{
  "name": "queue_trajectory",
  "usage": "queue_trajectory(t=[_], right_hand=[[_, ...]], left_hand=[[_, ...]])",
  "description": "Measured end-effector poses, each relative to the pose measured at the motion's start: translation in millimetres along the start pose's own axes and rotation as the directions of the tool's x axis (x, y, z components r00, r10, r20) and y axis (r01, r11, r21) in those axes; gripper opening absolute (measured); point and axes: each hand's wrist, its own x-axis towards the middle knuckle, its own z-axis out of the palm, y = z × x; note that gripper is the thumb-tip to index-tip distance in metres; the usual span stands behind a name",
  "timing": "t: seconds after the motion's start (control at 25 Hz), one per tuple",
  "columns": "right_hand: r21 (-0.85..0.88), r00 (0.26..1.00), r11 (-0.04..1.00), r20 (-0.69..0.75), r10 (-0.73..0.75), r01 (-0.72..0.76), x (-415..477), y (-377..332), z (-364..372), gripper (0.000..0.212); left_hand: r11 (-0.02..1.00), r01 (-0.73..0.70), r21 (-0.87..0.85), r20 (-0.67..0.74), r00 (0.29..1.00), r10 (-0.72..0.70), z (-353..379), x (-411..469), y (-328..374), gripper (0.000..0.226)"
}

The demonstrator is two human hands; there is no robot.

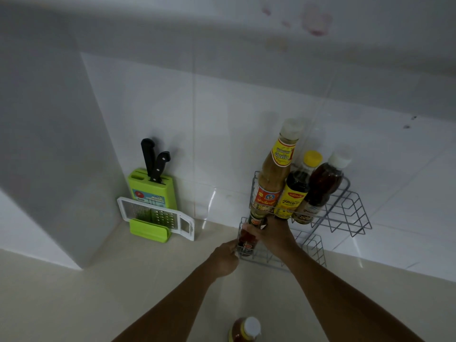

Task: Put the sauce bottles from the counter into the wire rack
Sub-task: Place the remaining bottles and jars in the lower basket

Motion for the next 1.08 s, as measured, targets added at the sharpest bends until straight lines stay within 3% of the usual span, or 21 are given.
queue_trajectory(t=[0.16,0.32,0.44,0.52,0.56,0.64,0.72,0.8,0.88,0.96,1.08], right_hand=[[-0.042,0.998,0.997,0.024,0.059,-0.058,-1.5,7.9,2.5,0.06],[-0.086,0.988,0.985,0.036,0.152,-0.149,-4.3,9.4,0.0,0.065],[-0.097,0.971,0.973,0.091,0.22,-0.211,-9.6,9.1,-2.9,0.079],[-0.063,0.968,0.968,0.05,0.247,-0.244,-21.8,4.6,-2.5,0.085],[-0.058,0.971,0.969,0.012,0.24,-0.239,-31.7,0.4,-2.7,0.078],[-0.067,0.984,0.982,-0.027,0.174,-0.175,-59.6,-13.6,-9.8,0.044],[-0.008,0.988,0.993,0.104,0.117,-0.117,-93.7,-27.6,-22.5,0.016],[0.035,0.945,0.996,0.32,0.065,-0.08,-133.1,-38.3,-34.9,0.013],[-0.046,0.886,0.999,0.463,0.002,0.021,-165.2,-41.4,-37.4,0.026],[-0.115,0.884,0.987,0.466,-0.045,0.11,-186.3,-39.8,-30.9,0.038],[-0.12,0.931,0.983,0.353,-0.091,0.142,-197.7,-34.5,-18.9,0.027]], left_hand=[[1.0,-0.008,0.017,0.011,1.0,0.008,-1.0,-1.0,-4.5,0.071],[0.997,0.074,-0.026,-0.006,0.997,-0.074,-7.8,-8.1,-18.8,0.06],[0.997,0.082,0.01,-0.011,0.997,-0.082,-16.0,-17.3,-30.2,0.056],[0.996,0.066,0.053,0.01,0.998,-0.067,-21.9,-29.1,-30.4,0.052],[0.996,0.049,0.078,0.03,0.998,-0.052,-25.3,-36.2,-29.2,0.05],[0.992,0.006,0.125,0.068,0.998,-0.015,-31.5,-54.4,-25.2,0.048],[0.984,-0.031,0.177,0.083,0.996,0.017,-37.7,-73.9,-22.4,0.048],[0.969,-0.069,0.236,0.095,0.994,0.047,-41.4,-93.1,-17.6,0.047],[0.958,-0.11,0.263,0.101,0.991,0.087,-41.7,-107.2,-9.0,0.046],[0.957,-0.141,0.254,0.099,0.988,0.119,-36.0,-121.6,0.2,0.046],[0.95,-0.174,0.26,0.125,0.981,0.146,-23.1,-137.5,10.0,0.048]])
